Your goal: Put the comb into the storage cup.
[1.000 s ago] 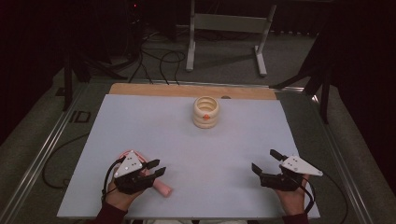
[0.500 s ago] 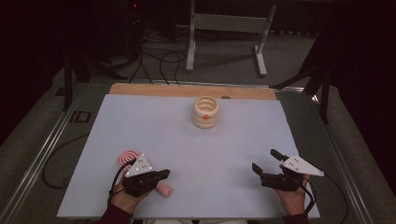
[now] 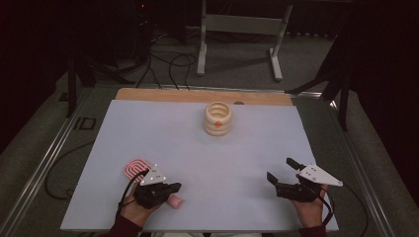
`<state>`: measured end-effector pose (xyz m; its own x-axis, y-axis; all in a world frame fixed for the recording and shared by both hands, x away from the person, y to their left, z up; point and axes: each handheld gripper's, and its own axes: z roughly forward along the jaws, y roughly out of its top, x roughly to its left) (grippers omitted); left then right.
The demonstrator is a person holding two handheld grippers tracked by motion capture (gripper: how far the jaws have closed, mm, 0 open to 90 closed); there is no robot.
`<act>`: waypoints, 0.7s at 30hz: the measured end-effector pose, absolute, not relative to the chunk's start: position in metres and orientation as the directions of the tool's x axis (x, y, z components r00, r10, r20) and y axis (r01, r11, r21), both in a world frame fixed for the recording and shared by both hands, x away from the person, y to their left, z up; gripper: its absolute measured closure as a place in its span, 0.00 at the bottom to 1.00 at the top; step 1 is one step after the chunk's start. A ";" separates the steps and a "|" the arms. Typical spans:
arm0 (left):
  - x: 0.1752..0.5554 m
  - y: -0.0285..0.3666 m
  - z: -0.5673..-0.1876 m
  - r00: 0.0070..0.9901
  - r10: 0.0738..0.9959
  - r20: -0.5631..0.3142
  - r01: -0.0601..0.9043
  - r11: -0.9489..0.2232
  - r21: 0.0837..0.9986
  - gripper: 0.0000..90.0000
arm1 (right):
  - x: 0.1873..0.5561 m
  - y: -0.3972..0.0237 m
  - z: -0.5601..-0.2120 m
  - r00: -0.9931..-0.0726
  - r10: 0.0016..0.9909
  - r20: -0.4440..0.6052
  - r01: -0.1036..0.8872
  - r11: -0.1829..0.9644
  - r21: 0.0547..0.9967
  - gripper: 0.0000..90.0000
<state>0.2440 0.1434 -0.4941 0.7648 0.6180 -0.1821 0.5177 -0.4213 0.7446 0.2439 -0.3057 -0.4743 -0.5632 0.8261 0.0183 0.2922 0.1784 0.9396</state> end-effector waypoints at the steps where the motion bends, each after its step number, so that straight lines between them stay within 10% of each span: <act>1: 0.244 0.143 -0.495 0.763 0.619 -0.185 0.522 -0.424 0.740 1.00 | 0.244 -0.306 -0.474 -0.563 0.826 0.019 0.293 0.178 0.940 0.11; 21: 0.250 0.161 -0.499 0.717 0.663 -0.217 0.615 -0.453 0.646 1.00 | 0.243 -0.308 -0.473 -0.560 0.829 0.019 0.289 0.173 0.942 0.11</act>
